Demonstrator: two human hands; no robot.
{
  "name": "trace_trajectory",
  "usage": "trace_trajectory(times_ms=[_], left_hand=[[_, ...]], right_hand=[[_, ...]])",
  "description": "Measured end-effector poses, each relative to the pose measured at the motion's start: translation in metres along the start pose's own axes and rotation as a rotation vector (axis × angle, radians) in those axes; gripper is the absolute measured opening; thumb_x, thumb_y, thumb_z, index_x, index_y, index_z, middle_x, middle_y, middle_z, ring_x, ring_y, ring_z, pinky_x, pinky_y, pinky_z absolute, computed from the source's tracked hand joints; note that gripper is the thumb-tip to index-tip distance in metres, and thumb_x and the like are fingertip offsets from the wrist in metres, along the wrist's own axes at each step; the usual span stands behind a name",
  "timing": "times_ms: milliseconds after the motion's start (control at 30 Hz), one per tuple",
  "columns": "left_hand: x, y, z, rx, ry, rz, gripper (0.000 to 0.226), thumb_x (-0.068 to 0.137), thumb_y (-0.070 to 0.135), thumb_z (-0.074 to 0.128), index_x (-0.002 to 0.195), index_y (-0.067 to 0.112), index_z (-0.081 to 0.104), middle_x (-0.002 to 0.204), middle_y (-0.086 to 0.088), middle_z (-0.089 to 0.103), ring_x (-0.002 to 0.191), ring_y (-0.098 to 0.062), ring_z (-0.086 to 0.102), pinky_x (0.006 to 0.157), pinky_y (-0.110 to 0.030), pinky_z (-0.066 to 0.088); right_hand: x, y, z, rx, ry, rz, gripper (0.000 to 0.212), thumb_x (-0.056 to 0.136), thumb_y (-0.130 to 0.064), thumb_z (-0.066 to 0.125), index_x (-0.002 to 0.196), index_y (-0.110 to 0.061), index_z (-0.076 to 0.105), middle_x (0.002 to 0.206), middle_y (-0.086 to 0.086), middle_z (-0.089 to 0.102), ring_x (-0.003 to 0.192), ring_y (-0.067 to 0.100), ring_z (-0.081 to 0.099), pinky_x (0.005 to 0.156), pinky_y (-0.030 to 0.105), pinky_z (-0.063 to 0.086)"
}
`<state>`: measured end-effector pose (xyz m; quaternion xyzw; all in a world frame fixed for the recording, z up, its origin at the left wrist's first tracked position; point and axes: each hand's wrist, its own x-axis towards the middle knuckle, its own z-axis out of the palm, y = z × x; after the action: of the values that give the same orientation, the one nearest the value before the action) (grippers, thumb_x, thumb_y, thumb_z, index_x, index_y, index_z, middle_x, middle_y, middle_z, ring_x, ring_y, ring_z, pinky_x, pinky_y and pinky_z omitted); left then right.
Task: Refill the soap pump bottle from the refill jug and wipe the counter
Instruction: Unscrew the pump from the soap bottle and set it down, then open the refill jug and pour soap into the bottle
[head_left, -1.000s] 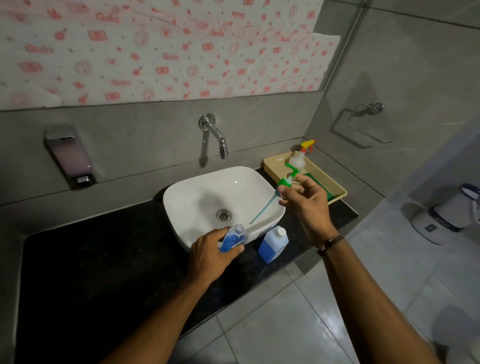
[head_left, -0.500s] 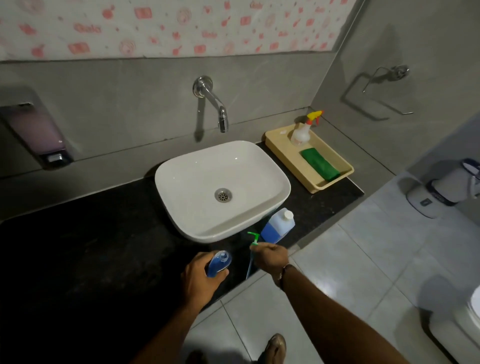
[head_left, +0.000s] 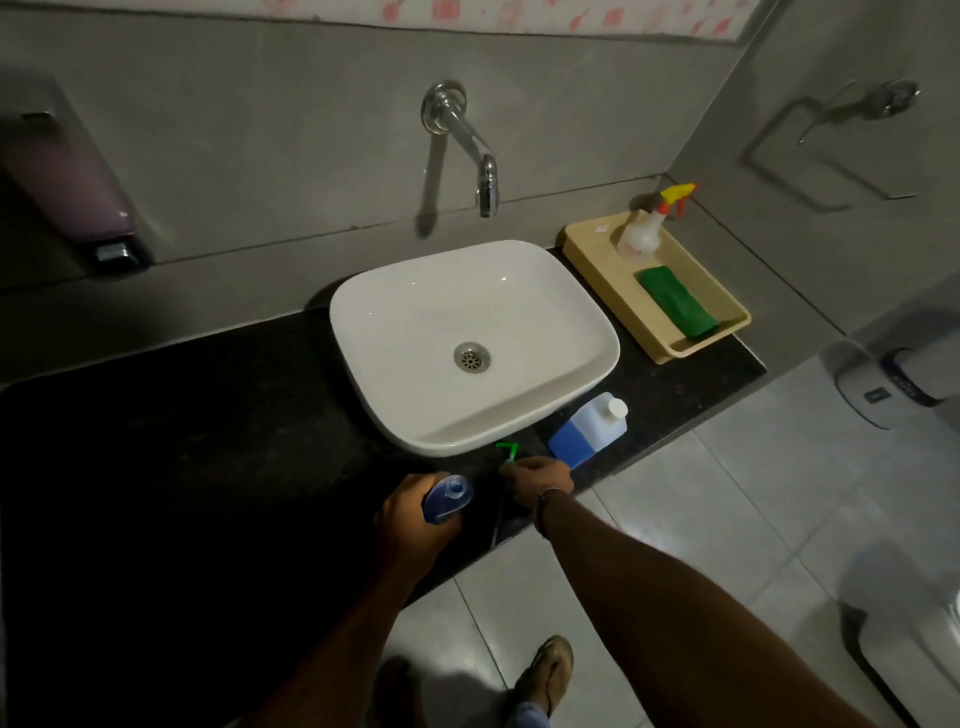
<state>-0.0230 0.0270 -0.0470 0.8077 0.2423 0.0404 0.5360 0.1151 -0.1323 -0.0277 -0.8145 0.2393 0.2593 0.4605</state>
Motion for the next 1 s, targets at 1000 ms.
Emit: trace_trajectory(times_ms=[1000], left_hand=[[-0.037,0.138,0.1,0.05,-0.062,0.148,0.077,0.076,0.032,0.089,0.143,0.029,0.052,0.148,0.001,0.056,0.137,-0.02,0.054,0.111,-0.046,0.051]], right_hand=[[-0.023,-0.001,-0.145,-0.066,0.214,-0.227,0.029,0.077,-0.026,0.087,0.101,-0.024,0.07,0.096,-0.004,0.071,0.091,0.015,0.069,0.088,0.042,0.061]])
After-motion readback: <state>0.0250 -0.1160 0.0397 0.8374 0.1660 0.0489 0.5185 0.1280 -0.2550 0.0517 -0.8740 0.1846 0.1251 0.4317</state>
